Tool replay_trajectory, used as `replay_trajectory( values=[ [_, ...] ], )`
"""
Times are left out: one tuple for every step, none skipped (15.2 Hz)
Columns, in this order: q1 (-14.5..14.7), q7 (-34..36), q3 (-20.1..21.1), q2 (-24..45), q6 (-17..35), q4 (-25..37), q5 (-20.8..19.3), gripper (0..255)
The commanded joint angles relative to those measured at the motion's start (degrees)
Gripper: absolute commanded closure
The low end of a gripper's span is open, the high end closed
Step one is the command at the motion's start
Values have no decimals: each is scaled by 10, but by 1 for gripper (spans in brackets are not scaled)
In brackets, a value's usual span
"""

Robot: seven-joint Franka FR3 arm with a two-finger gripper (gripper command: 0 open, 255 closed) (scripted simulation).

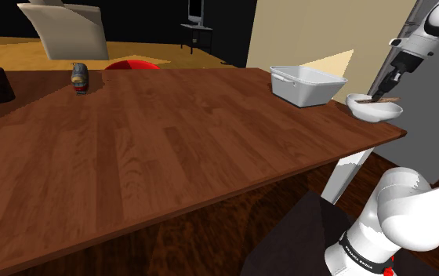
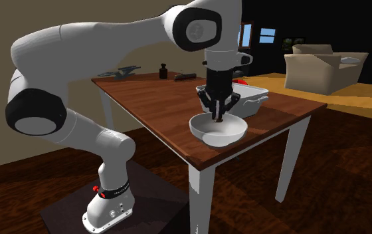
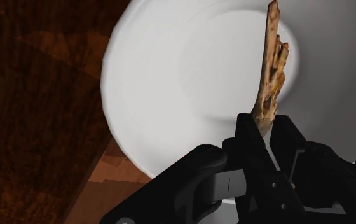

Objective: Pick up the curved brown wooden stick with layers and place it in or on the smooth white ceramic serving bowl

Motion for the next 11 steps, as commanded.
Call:
replay_trajectory(
  values=[
    [-2,1,0,-3,5,-8,-2,255],
    [-2,1,0,-3,5,-8,-2,255],
    [-2,1,0,-3,5,-8,-2,255],
    [-2,1,0,-3,5,-8,-2,255],
    [-2,1,0,-3,5,-8,-2,255],
    [-2,1,0,-3,5,-8,-2,255],
    [-2,1,0,-3,5,-8,-1,255],
    [-2,1,0,-3,5,-8,-1,0],
    [-2,1,0,-3,5,-8,-1,0],
    [-2,1,0,-3,5,-8,-1,0],
    [-2,1,0,-3,5,-8,-1,0]
  ],
)
